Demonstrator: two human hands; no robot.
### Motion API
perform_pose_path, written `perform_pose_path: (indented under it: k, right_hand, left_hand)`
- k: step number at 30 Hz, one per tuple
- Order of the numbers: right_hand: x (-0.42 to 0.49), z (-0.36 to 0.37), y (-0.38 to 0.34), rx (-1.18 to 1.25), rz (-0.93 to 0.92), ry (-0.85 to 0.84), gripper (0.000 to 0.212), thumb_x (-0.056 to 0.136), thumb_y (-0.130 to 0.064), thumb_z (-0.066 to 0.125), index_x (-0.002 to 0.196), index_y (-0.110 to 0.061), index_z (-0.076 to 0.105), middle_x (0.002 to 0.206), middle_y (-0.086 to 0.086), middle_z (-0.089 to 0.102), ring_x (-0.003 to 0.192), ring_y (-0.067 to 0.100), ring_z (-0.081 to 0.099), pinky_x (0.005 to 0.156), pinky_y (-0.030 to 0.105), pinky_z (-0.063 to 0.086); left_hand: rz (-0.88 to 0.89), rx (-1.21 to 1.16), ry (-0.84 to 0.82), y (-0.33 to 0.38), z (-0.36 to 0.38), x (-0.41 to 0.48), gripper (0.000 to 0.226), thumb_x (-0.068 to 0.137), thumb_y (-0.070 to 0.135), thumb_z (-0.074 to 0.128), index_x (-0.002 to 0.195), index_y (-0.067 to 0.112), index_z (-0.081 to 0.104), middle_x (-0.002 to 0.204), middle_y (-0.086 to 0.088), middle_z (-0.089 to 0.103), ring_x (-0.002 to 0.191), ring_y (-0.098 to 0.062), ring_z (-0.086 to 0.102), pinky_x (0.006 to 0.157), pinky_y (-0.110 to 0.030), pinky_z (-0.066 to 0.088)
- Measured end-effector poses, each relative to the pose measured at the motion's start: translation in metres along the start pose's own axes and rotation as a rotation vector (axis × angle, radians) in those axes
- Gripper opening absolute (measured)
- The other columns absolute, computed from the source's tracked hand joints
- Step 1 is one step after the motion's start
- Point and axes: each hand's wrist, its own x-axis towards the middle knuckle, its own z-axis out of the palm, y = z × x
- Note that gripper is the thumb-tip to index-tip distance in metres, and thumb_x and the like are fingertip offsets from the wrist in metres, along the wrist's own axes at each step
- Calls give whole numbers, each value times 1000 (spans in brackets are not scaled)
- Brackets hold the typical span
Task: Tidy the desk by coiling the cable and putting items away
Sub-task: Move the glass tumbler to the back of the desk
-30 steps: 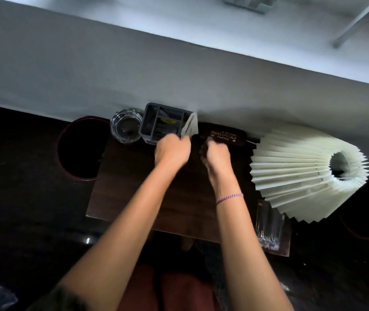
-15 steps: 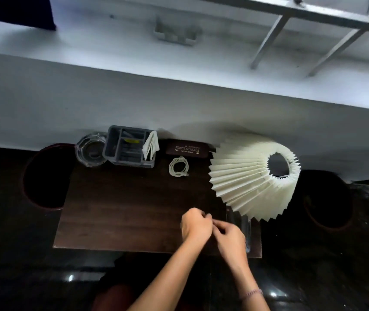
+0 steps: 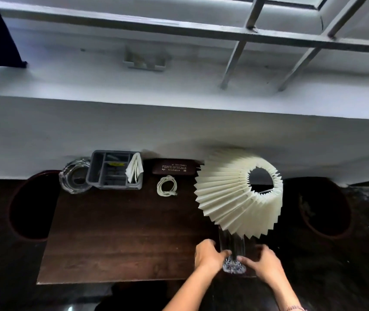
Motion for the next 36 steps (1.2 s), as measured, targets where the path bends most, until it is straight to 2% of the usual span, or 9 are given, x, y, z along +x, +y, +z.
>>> perform_pose_path:
  k: [3, 10, 13, 20, 25, 27, 31, 34, 36]
  right_hand:
    - [8, 8, 0, 125, -8, -85, 68, 69, -34, 78, 123, -3, 51, 116, 13, 64, 88, 17, 57, 61, 18, 45]
    - [13, 19, 3, 344, -26, -31, 64, 70, -23, 79, 125, -5, 52, 115, 14, 66, 94, 19, 59, 77, 21, 41]
    - [12, 24, 2, 382, -42, 4, 68, 67, -24, 81, 126, -7, 51, 114, 13, 66, 98, 21, 61, 79, 24, 43]
    - [7, 39, -3, 368, -18, 10, 76, 59, -20, 86, 125, -7, 51, 112, 12, 67, 101, 23, 63, 82, 27, 47]
    - [-22, 55, -23, 401, -75, -77, 72, 41, -27, 92, 105, -20, 58, 93, 0, 68, 79, 7, 61, 66, 12, 43]
    - [-34, 65, -35, 404, -129, -106, 77, 22, -42, 89, 90, -33, 55, 86, -11, 67, 75, -3, 61, 62, 6, 45]
    - [-50, 88, -66, 372, -269, -171, 77, 21, -33, 92, 89, -36, 58, 86, -8, 69, 75, -10, 64, 67, 6, 49]
    - [-57, 105, -91, 390, -354, -215, 87, 12, -51, 85, 93, -35, 58, 89, -5, 70, 80, -3, 66, 72, 17, 56]
    - [-64, 114, -111, 347, -413, -254, 78, 25, -35, 93, 94, -34, 57, 91, -4, 71, 82, 4, 69, 76, 25, 58]
  left_hand:
    - [17, -21, -28, -1, 6, 2, 42, 77, 36, 68, 113, 14, 65, 112, -7, 69, 105, -19, 64, 88, -28, 51]
    - [45, -162, -81, -5, 10, 13, 51, 77, 25, 70, 124, 10, 57, 93, -10, 70, 81, -24, 69, 80, -35, 57]
    - [72, -168, -119, -5, 7, 17, 41, 81, 19, 67, 120, 8, 58, 83, 0, 64, 67, -12, 63, 55, -13, 54]
    - [46, -295, -128, -24, 0, 20, 31, 79, 14, 70, 108, 3, 63, 101, -17, 69, 72, -21, 70, 66, -31, 60]
    - [32, -310, -28, -60, -33, 9, 19, 70, 33, 77, 76, 22, 63, 63, -4, 71, 52, -14, 65, 57, -26, 54]
    - [43, -296, -8, -75, -53, 2, 26, 63, 40, 80, 77, 23, 65, 52, 1, 67, 47, -10, 60, 56, -25, 54]
    - [78, -206, 5, -100, -101, -14, 50, 45, 56, 81, 86, 29, 68, 54, 2, 66, 45, -6, 58, 59, -22, 52]
    - [82, -276, 50, -107, -142, -29, 54, 37, 52, 86, 81, 29, 67, 61, 0, 69, 59, -17, 69, 65, -34, 60]
    - [89, -276, 103, -111, -166, -36, 39, 43, 40, 89, 73, 29, 66, 70, 0, 74, 68, -18, 73, 66, -35, 60]
